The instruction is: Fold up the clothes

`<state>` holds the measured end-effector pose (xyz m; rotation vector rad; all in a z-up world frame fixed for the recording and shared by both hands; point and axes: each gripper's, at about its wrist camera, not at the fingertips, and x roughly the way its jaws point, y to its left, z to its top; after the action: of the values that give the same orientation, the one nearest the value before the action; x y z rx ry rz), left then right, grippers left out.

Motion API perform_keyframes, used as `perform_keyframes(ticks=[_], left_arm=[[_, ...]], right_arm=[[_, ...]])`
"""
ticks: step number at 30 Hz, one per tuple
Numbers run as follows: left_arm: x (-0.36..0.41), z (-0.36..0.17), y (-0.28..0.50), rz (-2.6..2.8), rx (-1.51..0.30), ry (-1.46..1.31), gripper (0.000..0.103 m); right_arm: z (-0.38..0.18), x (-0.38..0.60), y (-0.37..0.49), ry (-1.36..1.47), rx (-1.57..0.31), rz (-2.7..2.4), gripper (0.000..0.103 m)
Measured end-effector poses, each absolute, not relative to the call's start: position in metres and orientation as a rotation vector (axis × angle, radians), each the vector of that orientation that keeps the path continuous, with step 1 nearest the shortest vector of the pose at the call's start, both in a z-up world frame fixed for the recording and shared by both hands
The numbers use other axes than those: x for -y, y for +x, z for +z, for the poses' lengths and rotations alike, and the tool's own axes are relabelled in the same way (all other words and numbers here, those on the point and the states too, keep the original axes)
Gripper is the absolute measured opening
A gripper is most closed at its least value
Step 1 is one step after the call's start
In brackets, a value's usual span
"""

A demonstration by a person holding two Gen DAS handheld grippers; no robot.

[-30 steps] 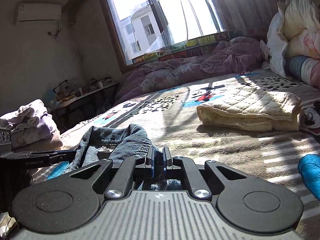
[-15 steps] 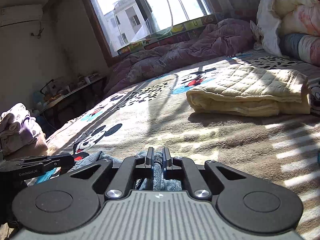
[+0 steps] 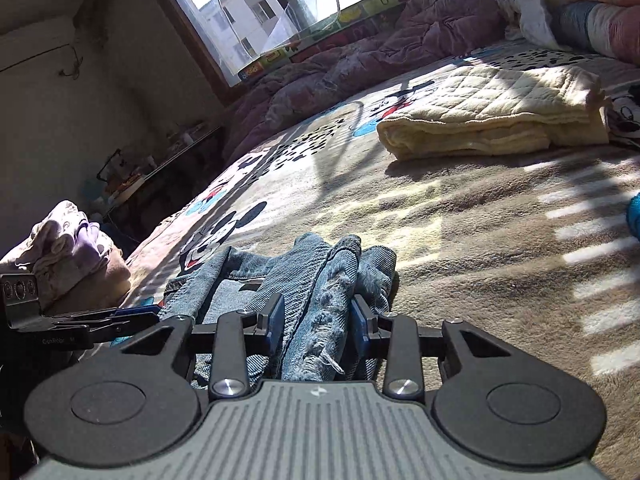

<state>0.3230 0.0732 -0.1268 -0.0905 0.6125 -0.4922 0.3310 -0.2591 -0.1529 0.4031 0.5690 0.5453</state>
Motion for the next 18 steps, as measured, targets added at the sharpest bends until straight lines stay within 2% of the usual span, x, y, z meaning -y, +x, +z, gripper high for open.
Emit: perform_keyframes(ticks=[2,4,9,11,15,18], left_arm=[[-0.075,-0.127,0.324,-0.482,-0.606,-0.109,0.006],[-0.077,-0.127,0.324,-0.473,-0.599,-0.127,0.006],[-0.082,-0.127,0.326,-0.448,-0.582,-0.173,0.007],[-0.084,-0.127,0.326,-0.438,-0.575,-0.191,0.014],[-0.085,-0.12,0.32,-0.416,-0.523,-0.175,0.015],[-0.078,-0.109,0.311,-0.459,-0.44,-0.125,0.016]], right_arm=[[-0.15,0.261,0.325,0.406,-0.526,0.54,0.006],[-0.145,0.27,0.318,0.446,-0.484,0.534,0.006],[-0.167,0.272,0.333,0.469,-0.571,0.482,0.006],[-0.164,0.27,0.331,0.451,-0.568,0.476,0.007],[-0.153,0.269,0.321,0.409,-0.533,0.437,0.017],[-0.132,0.257,0.302,0.23,-0.455,0.422,0.019]])
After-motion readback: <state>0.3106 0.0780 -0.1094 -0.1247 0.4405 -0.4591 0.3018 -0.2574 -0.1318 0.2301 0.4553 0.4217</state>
